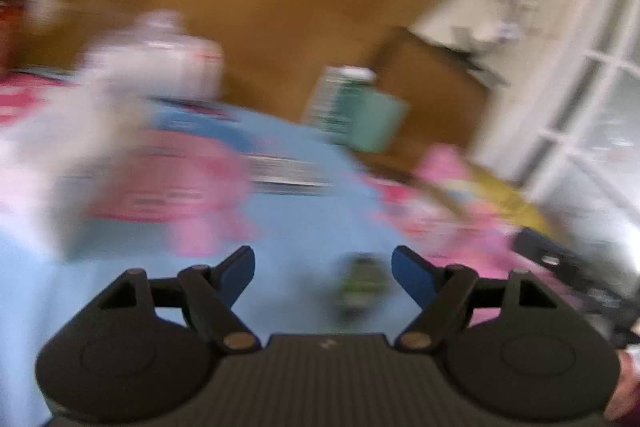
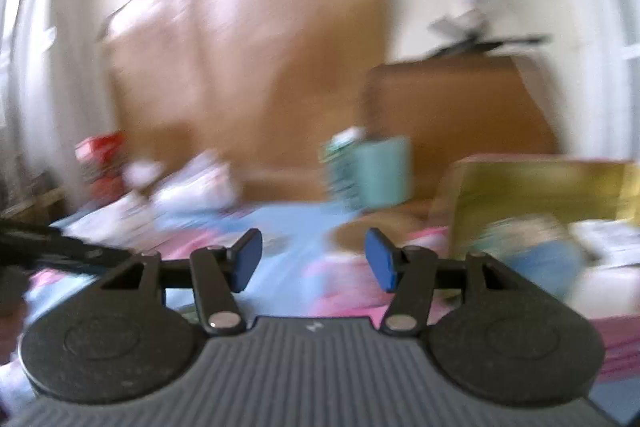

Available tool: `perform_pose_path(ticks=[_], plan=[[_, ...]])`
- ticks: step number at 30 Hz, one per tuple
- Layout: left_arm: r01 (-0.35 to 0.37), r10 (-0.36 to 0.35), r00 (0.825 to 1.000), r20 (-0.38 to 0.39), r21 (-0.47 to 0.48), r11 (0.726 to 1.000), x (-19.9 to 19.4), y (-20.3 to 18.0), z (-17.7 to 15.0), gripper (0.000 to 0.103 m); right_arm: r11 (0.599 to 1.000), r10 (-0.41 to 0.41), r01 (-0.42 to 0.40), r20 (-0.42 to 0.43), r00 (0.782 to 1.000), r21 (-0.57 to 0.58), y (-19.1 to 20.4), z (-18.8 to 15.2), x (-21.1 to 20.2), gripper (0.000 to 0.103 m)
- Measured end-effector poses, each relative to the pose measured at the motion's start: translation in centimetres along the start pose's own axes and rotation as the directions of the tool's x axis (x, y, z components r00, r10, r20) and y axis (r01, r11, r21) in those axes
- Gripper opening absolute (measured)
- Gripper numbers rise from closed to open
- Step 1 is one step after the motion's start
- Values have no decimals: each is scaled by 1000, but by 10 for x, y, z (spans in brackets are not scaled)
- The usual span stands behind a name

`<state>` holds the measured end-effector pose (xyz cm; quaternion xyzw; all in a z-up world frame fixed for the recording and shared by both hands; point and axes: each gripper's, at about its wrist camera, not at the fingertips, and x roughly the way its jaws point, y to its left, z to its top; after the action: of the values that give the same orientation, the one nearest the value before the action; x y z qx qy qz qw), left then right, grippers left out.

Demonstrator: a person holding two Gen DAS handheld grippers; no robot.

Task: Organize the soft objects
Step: 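Carry the tissue pack into the tin and open the left gripper, then reach the right gripper to the white barcode-labelled package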

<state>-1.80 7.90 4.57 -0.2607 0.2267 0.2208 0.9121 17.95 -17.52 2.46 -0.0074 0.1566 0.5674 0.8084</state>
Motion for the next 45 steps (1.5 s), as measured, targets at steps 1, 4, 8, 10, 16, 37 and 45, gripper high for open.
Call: perform_pose_path(ticks=[1,4,8,10,16,37,45], plan=[[-59,59,998,0,4,998,-1,12,-1,78,999,35,-35,-47,998,-12,9,1,14,60],[-161,161,987,0,-13,987,0,39,-6,78,994,87,-97,-165,982,-52,38,5,66,63],[-136,136,989,62,-12,991,-7,51,-15,77,995,75,-91,-249,966,-53,63,19,141,83],[-133,132,989,65,2,991,-6,48,-13,77,999,24,-37,-291,957,-39,66,25,178,87],[-28,42,994,104,-136,990,-9,73,-11,77,1000,-1,5,-450,893,8,62,23,252,93],[105,-58,987,148,-334,937,-28,99,-22,77,780,320,-505,-459,829,-370,182,-18,79,85],[77,-39,994,104,-399,914,-58,101,-38,78,734,299,-561,-558,774,-384,189,-8,178,96]])
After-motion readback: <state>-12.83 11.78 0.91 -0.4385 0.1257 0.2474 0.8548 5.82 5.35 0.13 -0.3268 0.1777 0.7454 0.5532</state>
